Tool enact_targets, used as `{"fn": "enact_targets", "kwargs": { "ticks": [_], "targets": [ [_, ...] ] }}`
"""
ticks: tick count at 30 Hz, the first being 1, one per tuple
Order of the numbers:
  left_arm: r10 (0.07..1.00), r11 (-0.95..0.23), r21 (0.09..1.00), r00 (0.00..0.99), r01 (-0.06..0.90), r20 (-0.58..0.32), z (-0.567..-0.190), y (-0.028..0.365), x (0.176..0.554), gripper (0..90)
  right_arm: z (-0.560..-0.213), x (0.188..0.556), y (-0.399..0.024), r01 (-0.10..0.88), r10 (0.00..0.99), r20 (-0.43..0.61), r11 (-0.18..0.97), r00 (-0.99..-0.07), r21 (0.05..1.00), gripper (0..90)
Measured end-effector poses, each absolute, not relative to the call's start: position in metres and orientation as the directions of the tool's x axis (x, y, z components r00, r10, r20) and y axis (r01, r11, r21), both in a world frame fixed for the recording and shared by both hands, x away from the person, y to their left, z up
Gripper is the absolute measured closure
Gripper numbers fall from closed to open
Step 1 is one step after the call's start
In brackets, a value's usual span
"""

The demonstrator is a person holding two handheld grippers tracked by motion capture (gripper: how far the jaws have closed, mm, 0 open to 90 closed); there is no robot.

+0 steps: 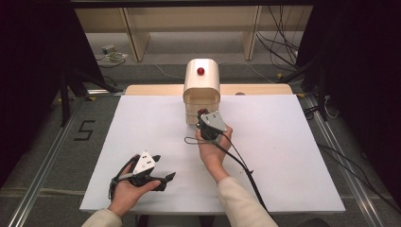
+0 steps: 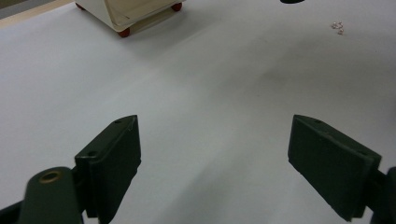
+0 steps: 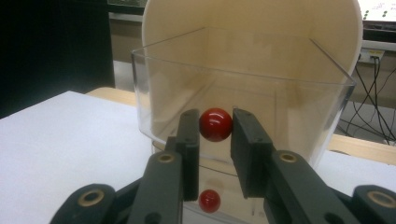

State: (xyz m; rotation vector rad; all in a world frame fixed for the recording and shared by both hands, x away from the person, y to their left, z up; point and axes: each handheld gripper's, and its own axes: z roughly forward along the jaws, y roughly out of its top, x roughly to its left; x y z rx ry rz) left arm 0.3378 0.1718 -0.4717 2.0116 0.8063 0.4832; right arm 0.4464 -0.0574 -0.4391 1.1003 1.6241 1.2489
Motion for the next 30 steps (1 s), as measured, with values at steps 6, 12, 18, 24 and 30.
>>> {"fn": "enact_targets", "kwargs": {
  "ticks": [6, 12, 18, 24, 30],
  "targets": [
    [0.7, -0.398, 0.846, 0.713, 0.354, 0.031, -0.4717, 0.172, 0.3379, 16.7, -0.439, 0.4452, -0.0572, 0.167, 0.949, -0.075, 0.132, -0.307, 0.977, 73.9],
    [0.701, -0.399, 0.846, 0.713, 0.354, 0.032, -0.4715, 0.1724, 0.338, 16.5, -0.4389, 0.443, -0.0571, 0.168, 0.949, -0.078, 0.135, -0.305, 0.976, 73.9],
    [0.7, -0.404, 0.844, 0.714, 0.352, 0.037, -0.4715, 0.1724, 0.338, 16.5, -0.4389, 0.4412, -0.0571, 0.17, 0.949, -0.072, 0.129, -0.306, 0.977, 73.9],
    [0.699, -0.404, 0.844, 0.714, 0.352, 0.037, -0.4716, 0.1722, 0.338, 16.5, -0.4387, 0.4402, -0.0573, 0.17, 0.949, -0.072, 0.129, -0.307, 0.977, 73.9],
    [0.699, -0.403, 0.845, 0.714, 0.353, 0.035, -0.4718, 0.1721, 0.338, 16.5, -0.4384, 0.4381, -0.0573, 0.176, 0.95, -0.066, 0.125, -0.306, 0.976, 73.9]
  ]
}}
